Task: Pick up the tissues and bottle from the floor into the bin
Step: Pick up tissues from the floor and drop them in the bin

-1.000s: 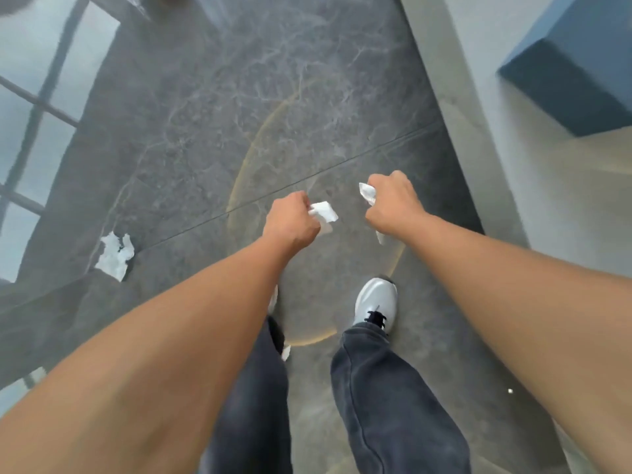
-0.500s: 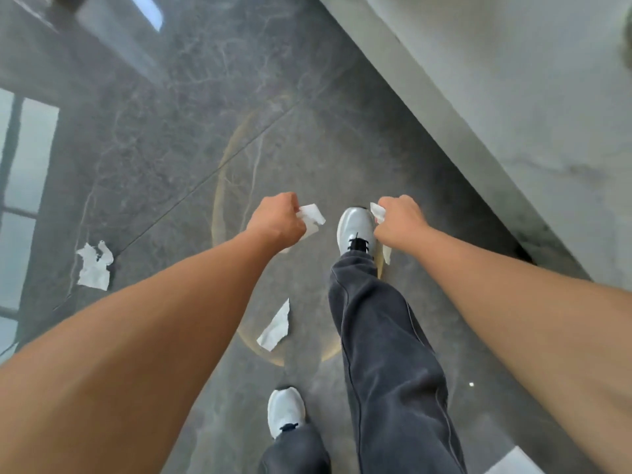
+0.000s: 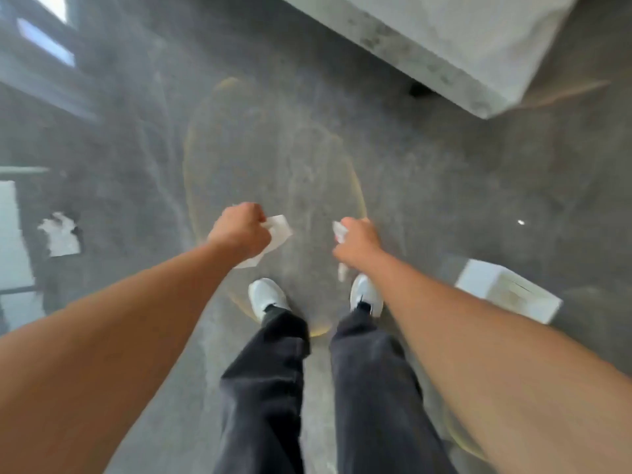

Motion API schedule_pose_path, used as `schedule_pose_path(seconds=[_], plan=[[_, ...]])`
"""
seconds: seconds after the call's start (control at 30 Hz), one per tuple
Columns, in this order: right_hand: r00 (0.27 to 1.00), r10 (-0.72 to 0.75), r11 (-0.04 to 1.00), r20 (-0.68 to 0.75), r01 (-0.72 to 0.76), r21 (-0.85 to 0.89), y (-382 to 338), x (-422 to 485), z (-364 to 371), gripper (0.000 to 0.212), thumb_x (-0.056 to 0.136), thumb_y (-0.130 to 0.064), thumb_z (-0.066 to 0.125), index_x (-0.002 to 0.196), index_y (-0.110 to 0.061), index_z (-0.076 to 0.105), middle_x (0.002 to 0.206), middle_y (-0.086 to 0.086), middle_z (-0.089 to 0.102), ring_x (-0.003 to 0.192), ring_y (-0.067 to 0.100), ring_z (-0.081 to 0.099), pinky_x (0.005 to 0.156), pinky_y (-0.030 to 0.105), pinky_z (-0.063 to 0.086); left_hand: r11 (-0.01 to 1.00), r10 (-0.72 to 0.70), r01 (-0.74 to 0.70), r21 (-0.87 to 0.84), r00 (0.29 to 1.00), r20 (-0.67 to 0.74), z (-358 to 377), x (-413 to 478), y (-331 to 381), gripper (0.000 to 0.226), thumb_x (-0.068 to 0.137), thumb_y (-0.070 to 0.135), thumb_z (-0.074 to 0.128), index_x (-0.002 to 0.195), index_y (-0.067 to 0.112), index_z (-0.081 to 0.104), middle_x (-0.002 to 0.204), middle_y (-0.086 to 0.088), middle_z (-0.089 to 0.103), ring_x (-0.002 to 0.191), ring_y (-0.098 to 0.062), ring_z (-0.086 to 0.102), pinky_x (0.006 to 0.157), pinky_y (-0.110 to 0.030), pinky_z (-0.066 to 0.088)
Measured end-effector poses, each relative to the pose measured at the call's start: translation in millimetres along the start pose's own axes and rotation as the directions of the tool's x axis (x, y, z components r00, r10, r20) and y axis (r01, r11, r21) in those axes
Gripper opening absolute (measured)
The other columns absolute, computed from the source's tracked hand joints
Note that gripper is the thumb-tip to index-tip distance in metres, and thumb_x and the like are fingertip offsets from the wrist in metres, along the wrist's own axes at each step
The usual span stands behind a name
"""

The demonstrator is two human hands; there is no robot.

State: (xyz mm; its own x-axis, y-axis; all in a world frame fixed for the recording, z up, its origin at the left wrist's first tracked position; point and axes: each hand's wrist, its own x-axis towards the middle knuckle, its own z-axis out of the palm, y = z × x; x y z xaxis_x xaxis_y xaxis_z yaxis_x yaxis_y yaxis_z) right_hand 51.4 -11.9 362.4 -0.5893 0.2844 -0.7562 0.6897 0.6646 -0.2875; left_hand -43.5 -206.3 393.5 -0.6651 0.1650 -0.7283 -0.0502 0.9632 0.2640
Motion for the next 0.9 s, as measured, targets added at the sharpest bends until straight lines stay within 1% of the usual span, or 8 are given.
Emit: schedule_pose_path(seconds=[0.2,0.4,0.5,0.57,0.63,0.7,0.83,0.9], plan=[[0.992,0.126,0.974,-0.005,-0.123,0.191,165,-39,10,0.026,0.078,-0.01,0.059,0.103,-0.007,0.06,0.115,0.024,0.057,0.109,0.037,0.054,0.087,0.033,0.044,0.994,0.053,-0.059,0.089,0.996,0.072,156,-22,93,0.015,0.077,0.019,0.059,0.089,0.021,0.066,0.1,-0.017,0.069,0.096,-0.037,0.062,0.072,-0.029,0.041],[0.914,0.406,0.865,-0.023,-0.376,0.332,387,-85,-2,0.031,0.078,-0.014,0.059,0.109,-0.008,0.061,0.118,0.021,0.055,0.105,0.037,0.059,0.081,0.03,0.048,0.968,0.168,-0.21,0.138,0.95,0.262,337,-70,232,0.017,0.076,0.015,0.056,0.089,0.02,0.066,0.1,-0.014,0.068,0.092,-0.034,0.061,0.069,-0.027,0.039],[0.856,0.517,0.788,-0.027,-0.464,0.404,473,-102,-9,0.006,0.079,-0.014,0.058,0.085,-0.016,0.06,0.109,0.016,0.055,0.092,0.032,0.057,0.07,0.022,0.037,0.918,0.322,-0.38,0.117,0.883,0.342,399,-96,307,0.011,0.08,0.018,0.053,0.085,0.02,0.063,0.091,-0.009,0.064,0.081,-0.031,0.055,0.068,-0.027,0.037],[0.837,0.543,0.763,-0.072,-0.455,0.459,514,-96,-7,0.023,0.078,-0.014,0.058,0.066,-0.023,0.041,0.104,0.012,0.051,0.082,0.026,0.048,0.065,0.021,0.035,0.911,0.351,-0.403,0.089,0.869,0.348,433,-98,344,0.009,0.08,0.018,0.052,0.084,0.022,0.059,0.089,-0.005,0.061,0.076,-0.026,0.052,0.068,-0.027,0.038],[0.824,0.559,0.745,-0.092,-0.45,0.492,545,-86,-4,0.013,0.075,-0.012,0.059,0.078,-0.023,0.053,0.109,0.01,0.056,0.085,0.027,0.052,0.064,0.021,0.037,0.912,0.356,-0.403,0.075,0.869,0.343,465,-94,369,0.012,0.077,0.015,0.053,0.087,0.02,0.058,0.092,-0.006,0.063,0.077,-0.026,0.055,0.065,-0.027,0.041],[0.803,0.586,0.714,-0.11,-0.447,0.539,572,-72,6,0.03,0.074,-0.012,0.061,0.104,-0.015,0.063,0.117,0.013,0.059,0.091,0.028,0.058,0.069,0.022,0.039,0.924,0.349,-0.382,0.036,0.875,0.335,494,-85,383,0.017,0.075,0.014,0.057,0.09,0.02,0.057,0.095,-0.005,0.063,0.077,-0.026,0.059,0.058,-0.026,0.044],[0.762,0.636,0.636,-0.126,-0.424,0.645,600,-50,25,0.056,0.066,-0.019,0.072,0.12,-0.02,0.056,0.122,0.012,0.055,0.098,0.029,0.063,0.072,0.033,0.055,0.957,0.29,-0.264,-0.12,0.887,0.361,529,-60,393,0.047,0.071,0.027,0.071,0.112,0.024,0.049,0.106,-0.003,0.062,0.082,-0.027,0.069,0.07,-0.034,0.058],[0.758,0.641,0.617,-0.12,-0.415,0.669,600,-47,34,0.078,0.063,-0.024,0.077,0.133,-0.03,0.043,0.132,0.008,0.042,0.108,0.025,0.056,0.079,0.034,0.052,0.965,0.26,-0.244,-0.09,0.908,0.329,533,-50,381,0.05,0.071,0.026,0.069,0.116,0.024,0.048,0.109,-0.002,0.06,0.082,-0.025,0.067,0.064,-0.031,0.054]])
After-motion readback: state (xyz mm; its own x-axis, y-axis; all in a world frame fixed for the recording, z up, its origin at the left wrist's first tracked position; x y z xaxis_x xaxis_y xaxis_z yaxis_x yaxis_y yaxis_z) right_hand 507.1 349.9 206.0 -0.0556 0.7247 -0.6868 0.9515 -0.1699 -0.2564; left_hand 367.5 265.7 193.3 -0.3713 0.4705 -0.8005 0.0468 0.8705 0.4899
